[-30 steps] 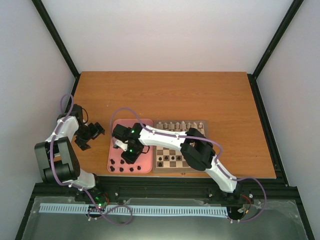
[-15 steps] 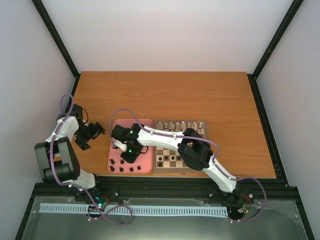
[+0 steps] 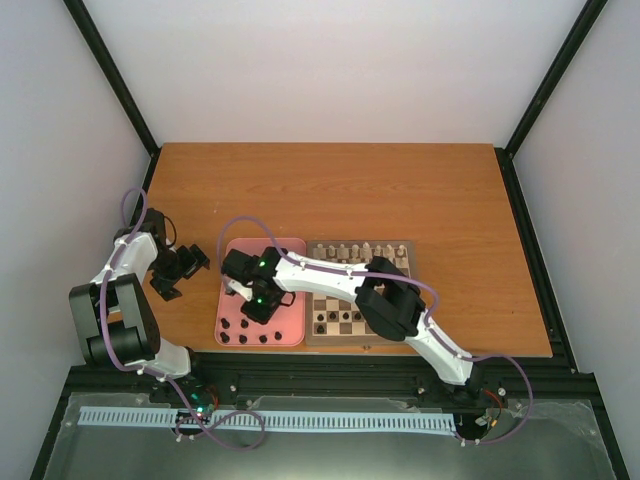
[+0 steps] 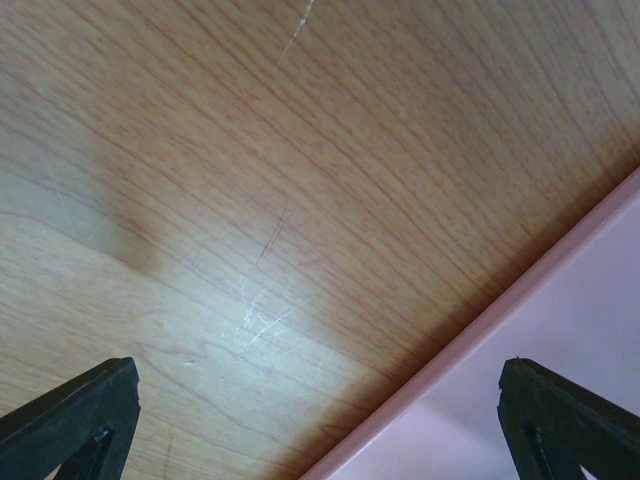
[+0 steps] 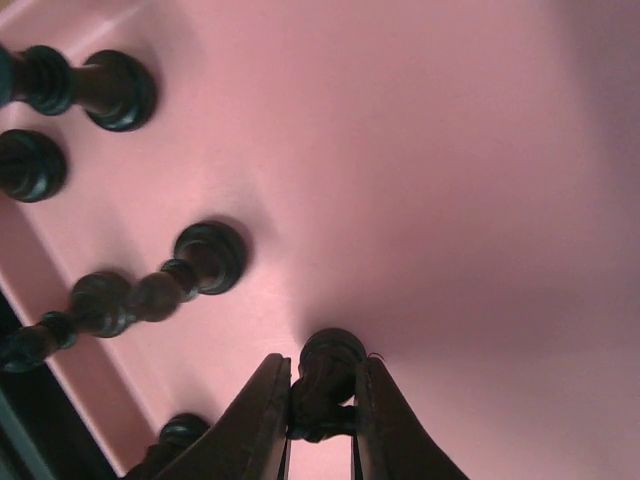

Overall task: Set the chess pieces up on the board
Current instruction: Pick up the chess piece from the storage box, then place the chess piece on the chessboard.

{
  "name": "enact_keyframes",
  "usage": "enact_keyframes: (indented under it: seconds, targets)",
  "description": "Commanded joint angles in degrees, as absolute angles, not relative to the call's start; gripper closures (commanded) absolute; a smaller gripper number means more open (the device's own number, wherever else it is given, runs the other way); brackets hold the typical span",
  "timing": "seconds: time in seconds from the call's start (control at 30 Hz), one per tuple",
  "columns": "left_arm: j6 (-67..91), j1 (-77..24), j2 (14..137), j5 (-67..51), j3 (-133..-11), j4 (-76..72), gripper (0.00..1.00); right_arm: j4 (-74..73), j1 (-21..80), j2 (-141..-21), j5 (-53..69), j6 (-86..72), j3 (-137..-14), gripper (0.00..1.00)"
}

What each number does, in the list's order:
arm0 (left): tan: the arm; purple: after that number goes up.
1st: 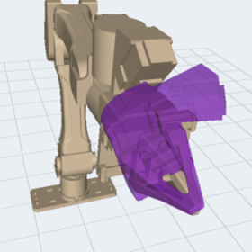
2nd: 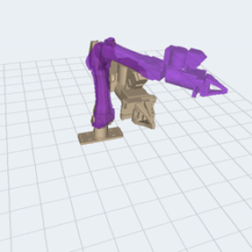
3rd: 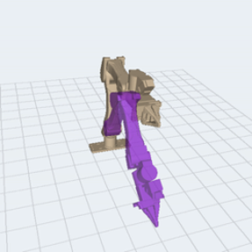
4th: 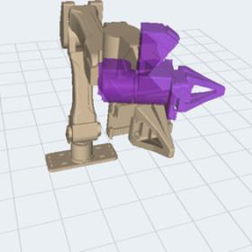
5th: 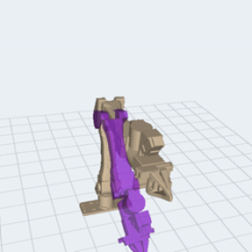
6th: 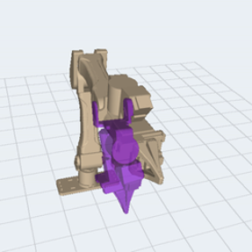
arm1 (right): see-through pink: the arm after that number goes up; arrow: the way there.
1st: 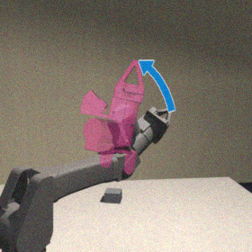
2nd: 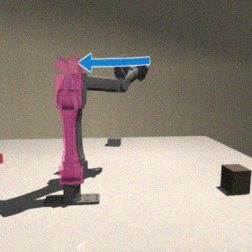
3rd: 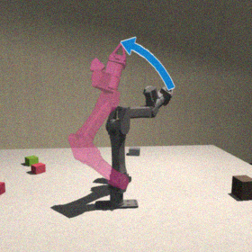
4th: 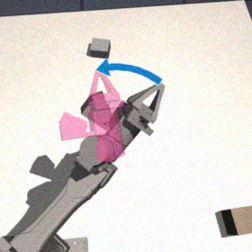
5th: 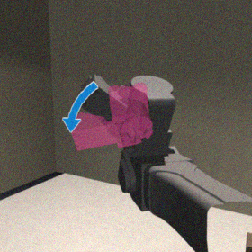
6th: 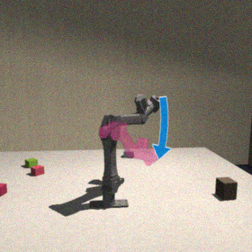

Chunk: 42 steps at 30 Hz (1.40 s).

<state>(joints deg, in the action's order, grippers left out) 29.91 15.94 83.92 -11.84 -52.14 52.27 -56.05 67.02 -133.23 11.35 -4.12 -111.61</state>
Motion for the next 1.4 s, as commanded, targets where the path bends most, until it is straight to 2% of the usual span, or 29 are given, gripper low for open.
enact_keyframes:
  seconds: [0.0,0.3,0.7,1.07,1.37]
  targets:
    - [28.9,15.7,83.1,-11.7,-53.6,52.0,0.00,-55.2,67.2,-129.4,4.1,-6.1,-109.5,0.97]
    - [28.8,15.6,82.9,-11.4,-53.5,52.1,0.00,-52.6,64.6,-109.8,1.4,-13.7,-94.5,0.97]
    - [28.8,15.7,83.2,-11.1,-53.5,51.7,0.00,-52.4,64.6,-88.5,5.4,-21.6,-68.4,0.97]
    - [28.8,15.7,83.2,-11.2,-53.8,52.0,0.00,-46.1,63.5,-88.3,6.6,-22.8,-61.1,0.97]
    - [28.8,15.7,83.4,-11.0,-53.7,51.9,0.00,-44.6,63.0,-90.4,5.9,-22.9,-60.3,0.97]
